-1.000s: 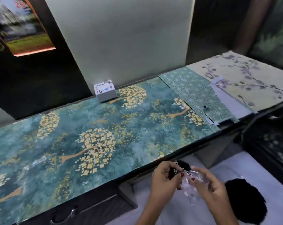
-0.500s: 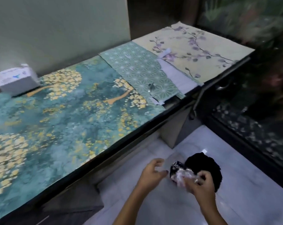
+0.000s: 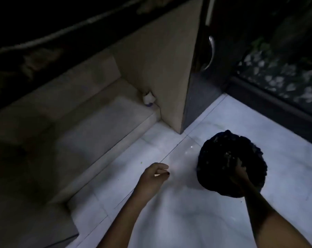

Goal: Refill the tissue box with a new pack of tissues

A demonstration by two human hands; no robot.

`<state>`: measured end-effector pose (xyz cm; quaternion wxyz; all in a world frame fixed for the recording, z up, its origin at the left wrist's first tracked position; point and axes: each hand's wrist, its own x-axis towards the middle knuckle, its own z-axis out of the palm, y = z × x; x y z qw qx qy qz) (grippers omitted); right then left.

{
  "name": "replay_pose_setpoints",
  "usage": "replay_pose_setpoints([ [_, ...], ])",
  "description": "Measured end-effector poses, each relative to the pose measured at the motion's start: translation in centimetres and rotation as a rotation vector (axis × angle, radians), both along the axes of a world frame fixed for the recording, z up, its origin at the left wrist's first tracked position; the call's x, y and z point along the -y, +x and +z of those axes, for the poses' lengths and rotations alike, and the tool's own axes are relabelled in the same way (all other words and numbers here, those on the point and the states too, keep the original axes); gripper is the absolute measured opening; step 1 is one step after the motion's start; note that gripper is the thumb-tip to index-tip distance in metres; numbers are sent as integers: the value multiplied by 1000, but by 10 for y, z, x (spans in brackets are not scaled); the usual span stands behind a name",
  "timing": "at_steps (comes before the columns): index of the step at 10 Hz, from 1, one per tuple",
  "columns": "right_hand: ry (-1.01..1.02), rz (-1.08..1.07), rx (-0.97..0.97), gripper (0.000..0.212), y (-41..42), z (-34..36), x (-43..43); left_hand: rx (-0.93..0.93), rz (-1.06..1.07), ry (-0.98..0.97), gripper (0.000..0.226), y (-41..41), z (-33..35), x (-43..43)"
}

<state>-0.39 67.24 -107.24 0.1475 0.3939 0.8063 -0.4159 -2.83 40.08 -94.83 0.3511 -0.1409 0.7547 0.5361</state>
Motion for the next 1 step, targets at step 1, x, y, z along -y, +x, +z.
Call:
replay_pose_setpoints([
  [1,28,-9,-14,76,1,-4,-8,27,89,16,20,9,-8,0],
])
